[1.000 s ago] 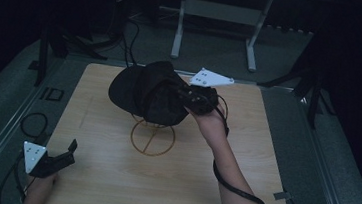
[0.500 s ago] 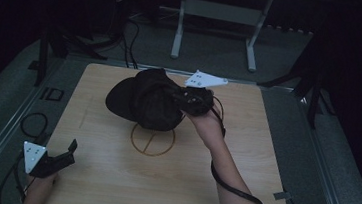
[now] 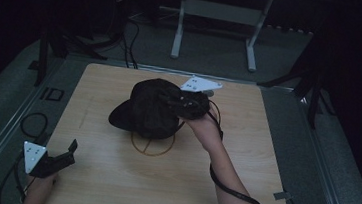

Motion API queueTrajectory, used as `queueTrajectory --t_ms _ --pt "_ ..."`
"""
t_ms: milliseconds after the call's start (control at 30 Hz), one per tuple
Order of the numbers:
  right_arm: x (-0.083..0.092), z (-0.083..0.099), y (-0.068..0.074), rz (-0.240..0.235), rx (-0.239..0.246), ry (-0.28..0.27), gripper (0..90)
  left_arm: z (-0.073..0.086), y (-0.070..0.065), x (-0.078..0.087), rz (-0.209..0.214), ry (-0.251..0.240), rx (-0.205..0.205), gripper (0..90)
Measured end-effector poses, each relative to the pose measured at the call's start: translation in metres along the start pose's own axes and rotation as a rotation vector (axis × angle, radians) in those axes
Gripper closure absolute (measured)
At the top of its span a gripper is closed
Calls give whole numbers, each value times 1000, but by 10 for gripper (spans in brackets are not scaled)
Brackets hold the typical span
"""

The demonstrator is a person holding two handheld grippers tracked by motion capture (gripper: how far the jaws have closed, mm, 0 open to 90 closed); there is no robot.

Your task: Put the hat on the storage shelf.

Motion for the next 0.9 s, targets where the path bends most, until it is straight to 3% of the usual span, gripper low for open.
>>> queueTrajectory --t_ms 367,767,900 --pt "3 5 -4 -1 -28 -1 454 0 0 0 0 2 0 17" --pt "19 -3 -8 -47 -48 -28 274 0 0 0 -2 1 -1 18" --pt "27 -4 -10 -65 -49 -41 176 0 0 0 -3 1 -1 17"
Point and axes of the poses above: each handheld gripper's, and its own axes: x roughly backward along the jaws, z roughly out of its underside, y roughly to its left, the point moved 2 cm from there along -x, roughly forward along the jaws, and after that the axes turned 7 degrees about z, right-handed, at the moved point
